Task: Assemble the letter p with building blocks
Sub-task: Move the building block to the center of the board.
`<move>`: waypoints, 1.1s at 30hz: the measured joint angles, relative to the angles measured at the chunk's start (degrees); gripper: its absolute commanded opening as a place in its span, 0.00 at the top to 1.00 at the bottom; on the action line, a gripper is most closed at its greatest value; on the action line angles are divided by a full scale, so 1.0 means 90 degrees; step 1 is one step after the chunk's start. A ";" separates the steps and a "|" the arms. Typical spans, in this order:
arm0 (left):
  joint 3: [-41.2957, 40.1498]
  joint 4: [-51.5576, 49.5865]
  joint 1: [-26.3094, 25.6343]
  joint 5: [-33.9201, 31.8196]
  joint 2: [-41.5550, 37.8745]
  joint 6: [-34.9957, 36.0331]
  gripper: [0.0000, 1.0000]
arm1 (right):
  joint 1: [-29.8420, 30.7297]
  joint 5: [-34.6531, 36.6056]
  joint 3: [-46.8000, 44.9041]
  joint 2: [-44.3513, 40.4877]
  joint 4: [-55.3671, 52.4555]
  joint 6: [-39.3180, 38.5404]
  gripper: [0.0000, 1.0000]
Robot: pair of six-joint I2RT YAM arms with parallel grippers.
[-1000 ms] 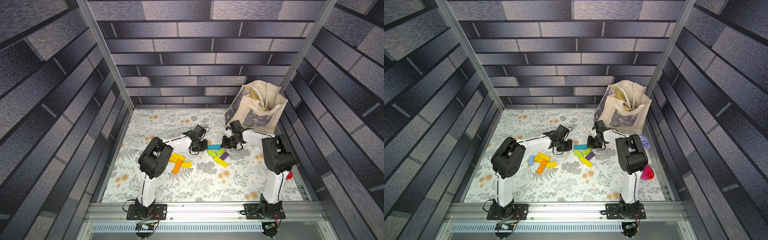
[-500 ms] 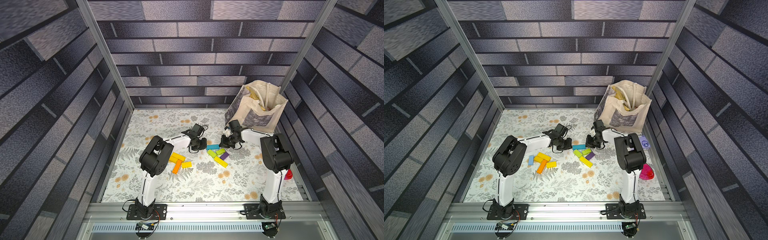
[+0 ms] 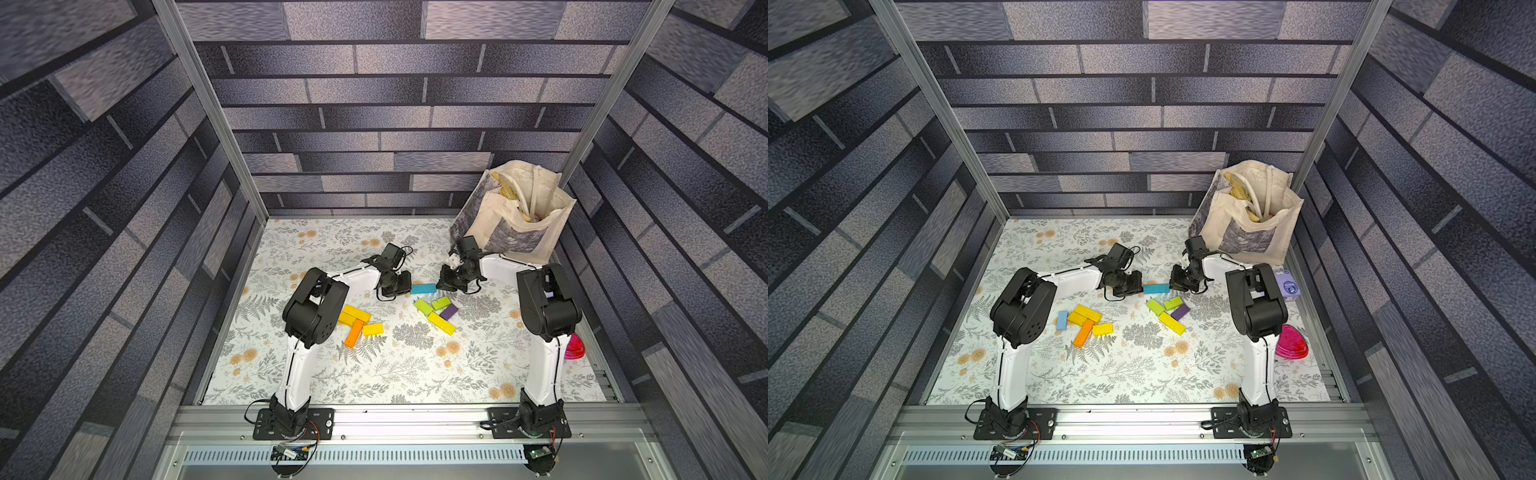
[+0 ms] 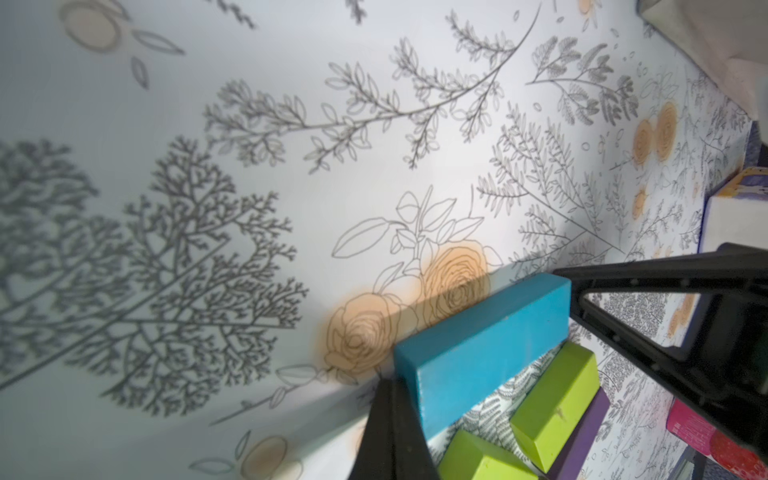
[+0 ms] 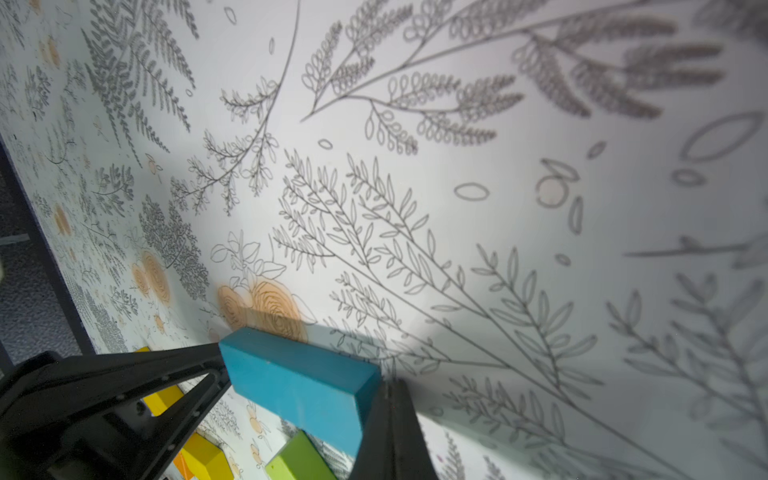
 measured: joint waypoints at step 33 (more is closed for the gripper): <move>-0.0979 0.0481 0.0291 -0.0724 -0.1496 -0.0107 0.45 | 0.0228 0.1654 -0.1574 -0.2137 -0.0729 0.0425 0.27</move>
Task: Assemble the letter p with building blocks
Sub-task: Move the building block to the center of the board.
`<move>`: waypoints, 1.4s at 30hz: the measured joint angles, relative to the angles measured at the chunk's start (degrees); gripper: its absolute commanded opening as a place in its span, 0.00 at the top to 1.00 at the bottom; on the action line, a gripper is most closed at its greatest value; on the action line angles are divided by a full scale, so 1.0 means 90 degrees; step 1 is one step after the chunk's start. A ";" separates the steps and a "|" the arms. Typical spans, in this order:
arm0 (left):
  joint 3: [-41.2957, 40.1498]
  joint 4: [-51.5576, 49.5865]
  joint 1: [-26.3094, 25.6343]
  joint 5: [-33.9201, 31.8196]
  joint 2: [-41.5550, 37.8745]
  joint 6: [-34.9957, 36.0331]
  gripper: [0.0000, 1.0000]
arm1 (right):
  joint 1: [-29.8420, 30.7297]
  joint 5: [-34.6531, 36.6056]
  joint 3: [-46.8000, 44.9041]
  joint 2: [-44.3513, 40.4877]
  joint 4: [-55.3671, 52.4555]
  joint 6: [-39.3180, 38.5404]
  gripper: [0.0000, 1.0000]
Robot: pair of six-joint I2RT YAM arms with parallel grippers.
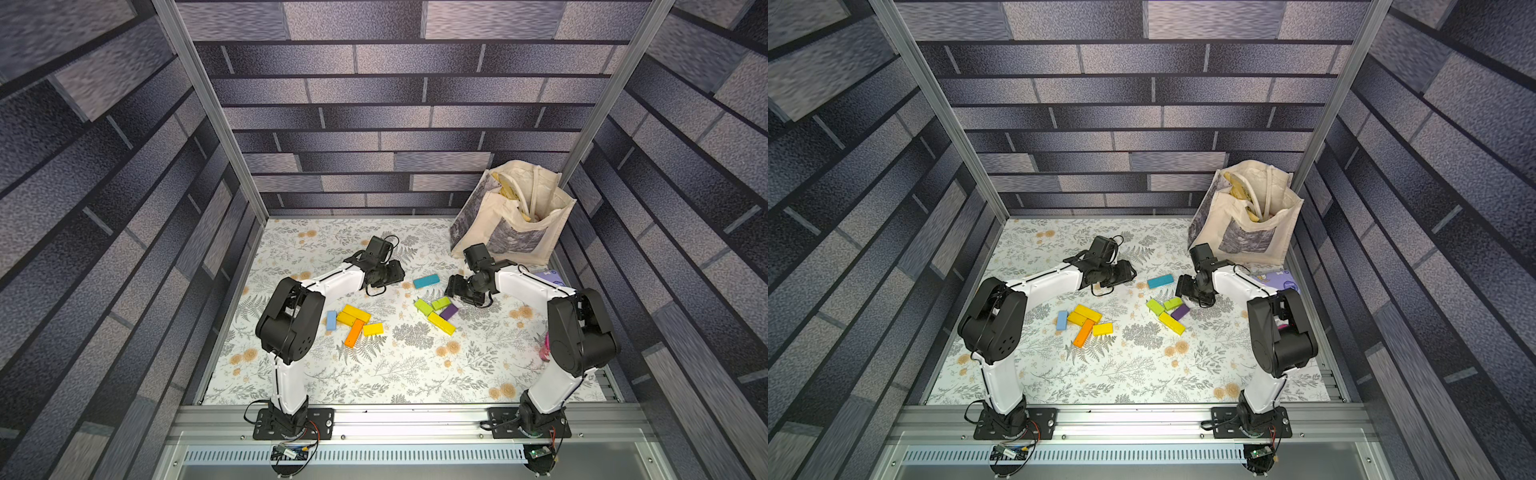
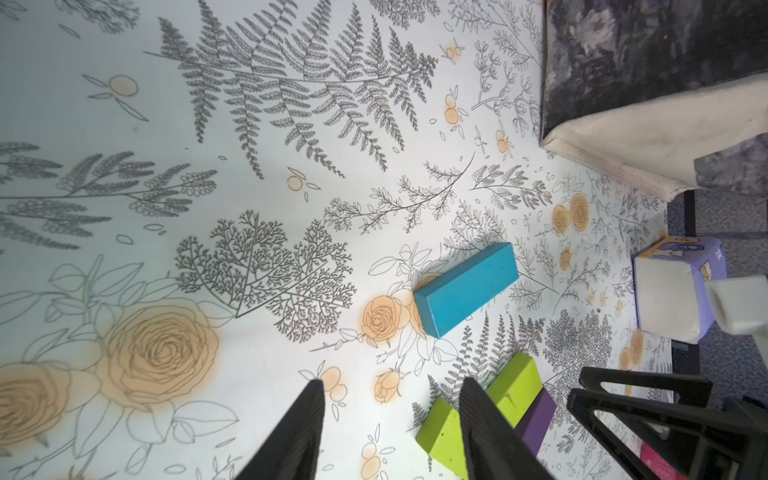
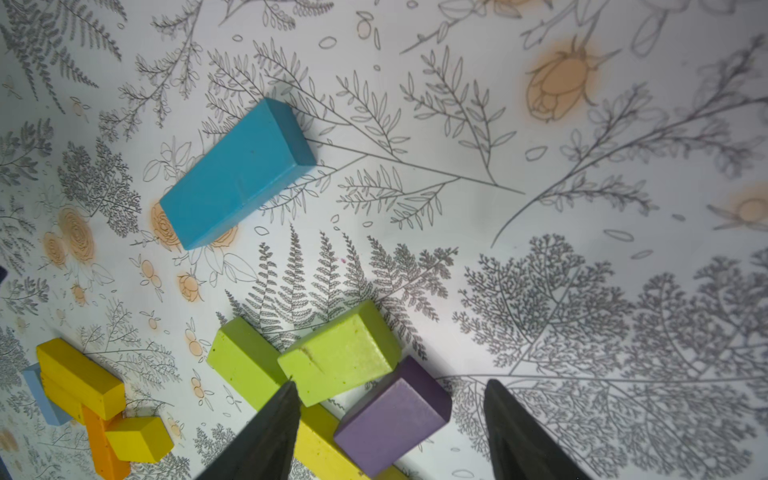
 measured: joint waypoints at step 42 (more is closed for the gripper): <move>-0.0143 0.0029 -0.0192 0.0061 -0.0002 0.0168 0.44 | 0.1202 0.0945 0.1200 0.1321 -0.0134 0.0721 0.35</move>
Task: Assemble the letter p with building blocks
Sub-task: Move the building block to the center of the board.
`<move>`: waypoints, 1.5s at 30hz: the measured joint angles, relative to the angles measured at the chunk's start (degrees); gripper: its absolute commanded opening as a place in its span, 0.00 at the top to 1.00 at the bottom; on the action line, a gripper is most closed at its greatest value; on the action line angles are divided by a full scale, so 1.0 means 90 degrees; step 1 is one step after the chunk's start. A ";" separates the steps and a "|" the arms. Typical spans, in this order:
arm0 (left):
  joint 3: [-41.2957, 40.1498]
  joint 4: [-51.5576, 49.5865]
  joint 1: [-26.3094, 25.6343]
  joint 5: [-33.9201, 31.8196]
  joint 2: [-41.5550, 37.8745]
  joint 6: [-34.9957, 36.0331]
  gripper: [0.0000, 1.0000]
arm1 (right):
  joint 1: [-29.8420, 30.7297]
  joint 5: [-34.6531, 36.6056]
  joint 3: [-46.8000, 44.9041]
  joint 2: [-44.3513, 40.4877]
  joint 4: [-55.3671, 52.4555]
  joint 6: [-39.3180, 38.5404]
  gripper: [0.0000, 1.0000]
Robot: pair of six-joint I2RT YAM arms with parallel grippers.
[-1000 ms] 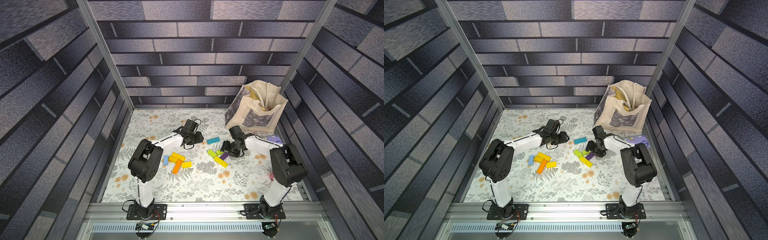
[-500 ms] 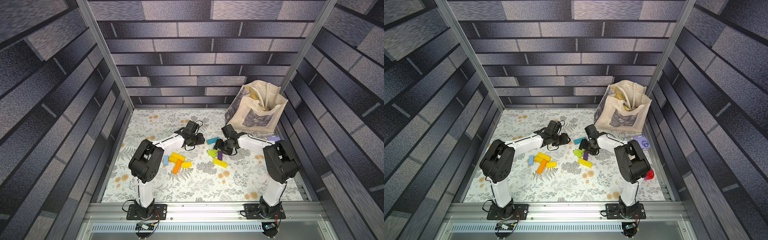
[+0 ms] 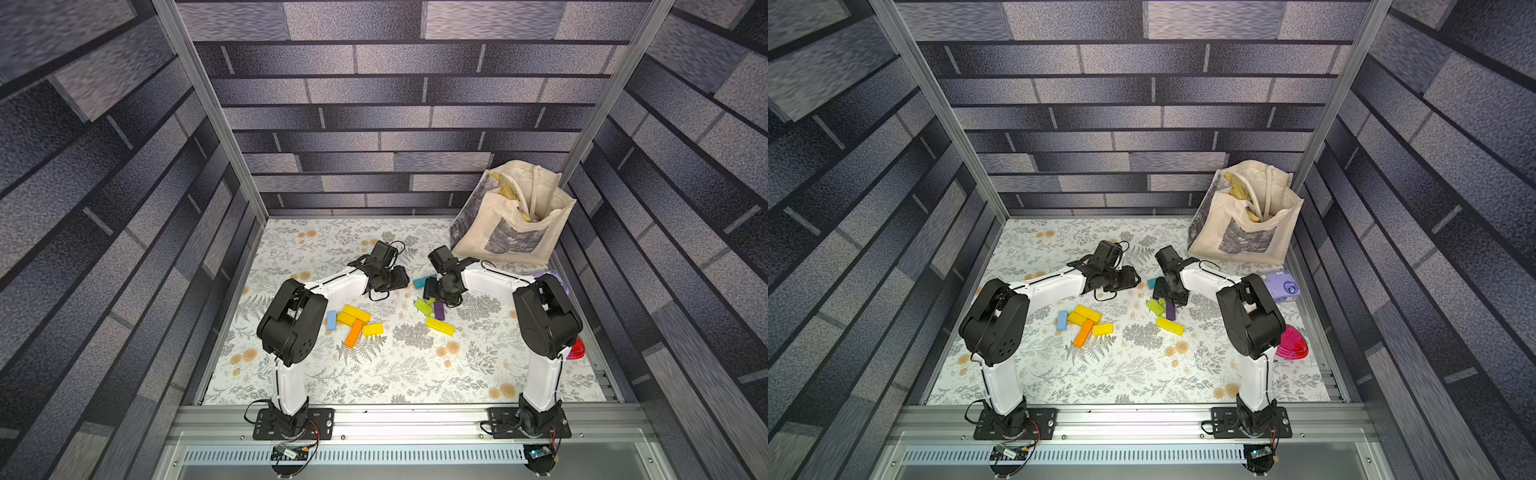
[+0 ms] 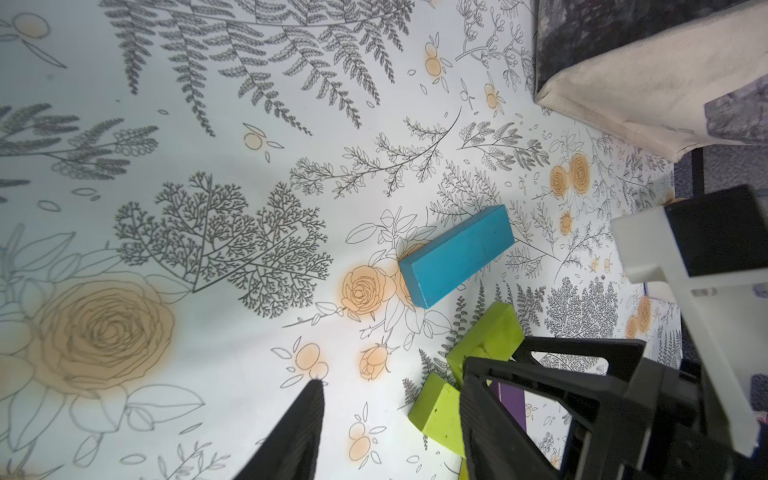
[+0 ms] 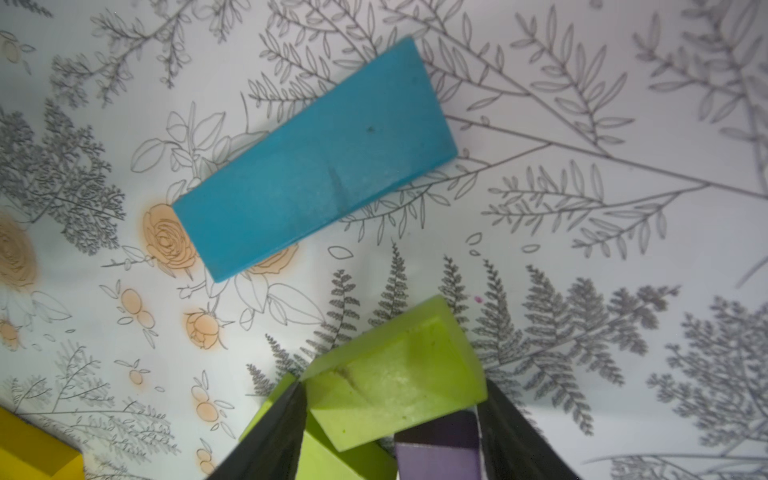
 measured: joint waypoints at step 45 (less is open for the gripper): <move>-0.0032 -0.0049 -0.0279 0.0143 0.0053 0.0100 0.58 | -0.0352 0.0614 -0.0274 -0.0622 -0.0471 -0.0665 0.60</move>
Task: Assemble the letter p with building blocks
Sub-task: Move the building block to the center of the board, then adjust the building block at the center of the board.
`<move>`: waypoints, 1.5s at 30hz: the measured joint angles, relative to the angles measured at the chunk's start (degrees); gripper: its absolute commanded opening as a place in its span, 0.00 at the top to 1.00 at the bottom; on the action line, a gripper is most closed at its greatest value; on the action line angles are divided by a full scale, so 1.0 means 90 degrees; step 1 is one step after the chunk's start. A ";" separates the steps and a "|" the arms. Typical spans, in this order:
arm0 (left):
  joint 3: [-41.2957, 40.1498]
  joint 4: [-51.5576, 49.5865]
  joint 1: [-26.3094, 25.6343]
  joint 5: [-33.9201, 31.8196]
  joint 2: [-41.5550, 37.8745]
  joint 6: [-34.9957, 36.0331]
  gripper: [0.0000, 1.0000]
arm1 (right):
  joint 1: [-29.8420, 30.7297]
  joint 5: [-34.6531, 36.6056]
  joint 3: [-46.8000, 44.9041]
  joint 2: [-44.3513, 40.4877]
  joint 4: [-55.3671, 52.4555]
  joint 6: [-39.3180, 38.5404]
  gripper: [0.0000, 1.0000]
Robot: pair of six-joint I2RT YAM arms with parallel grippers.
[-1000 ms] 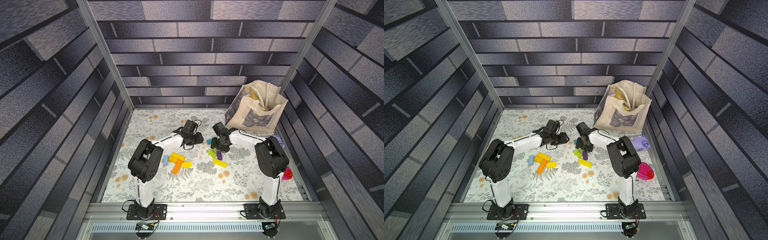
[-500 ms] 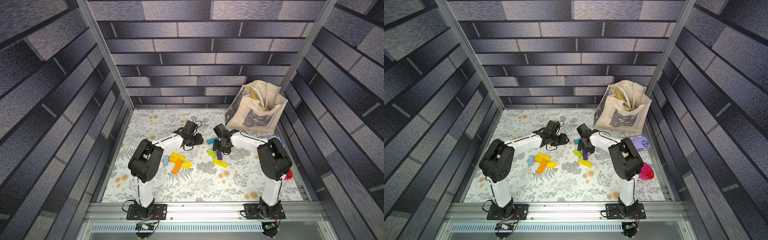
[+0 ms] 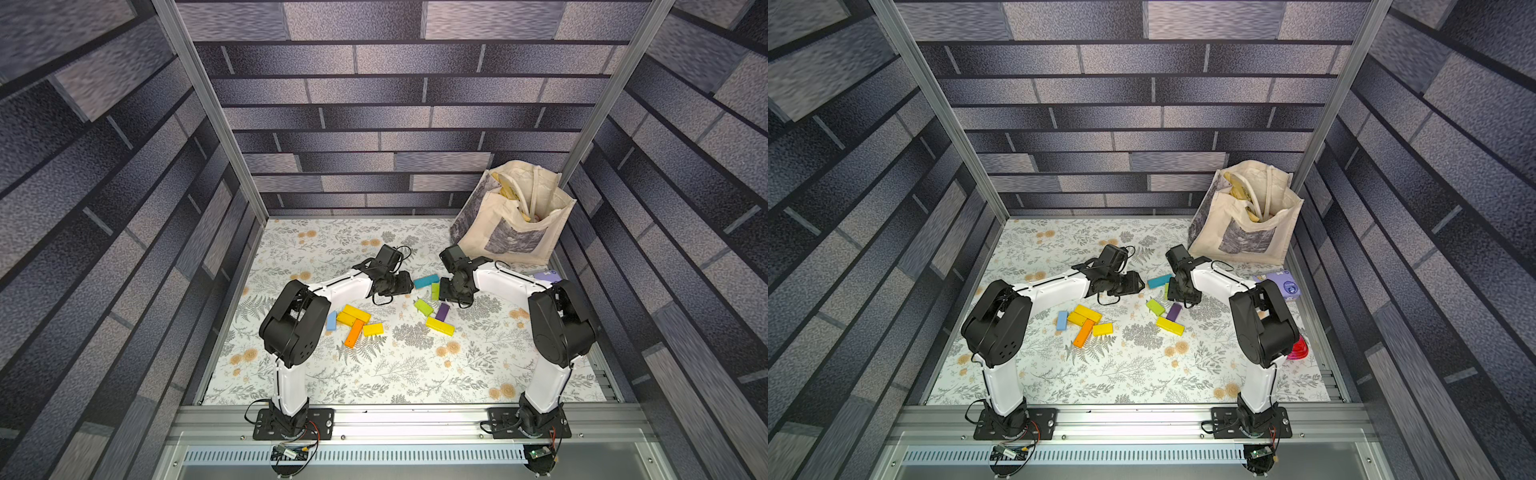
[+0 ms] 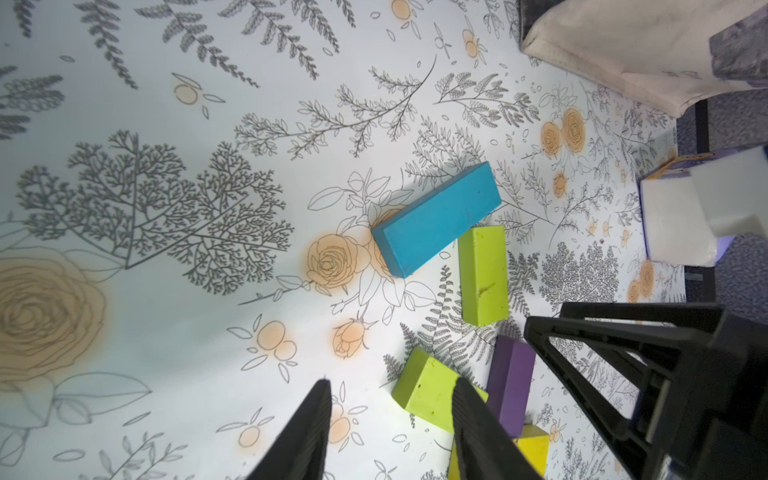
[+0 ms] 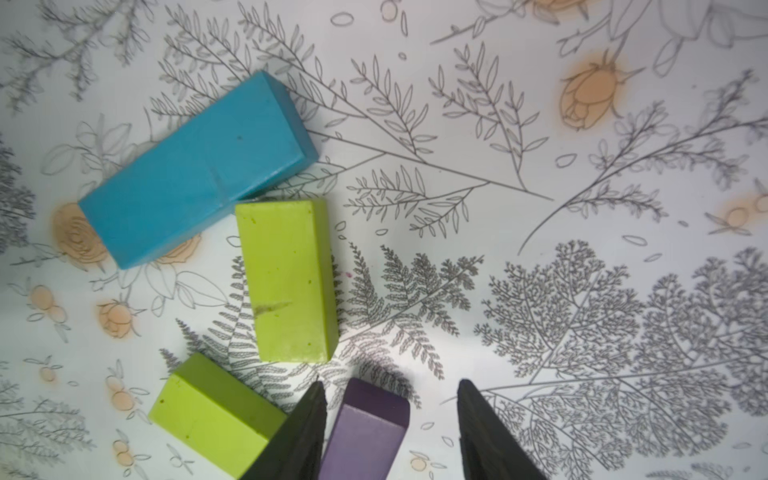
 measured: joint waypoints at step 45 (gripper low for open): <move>0.1661 -0.0510 -0.0041 -0.0141 0.1736 -0.0818 1.00 | -0.0967 -0.2047 0.1562 0.1909 0.1275 -0.0274 1.00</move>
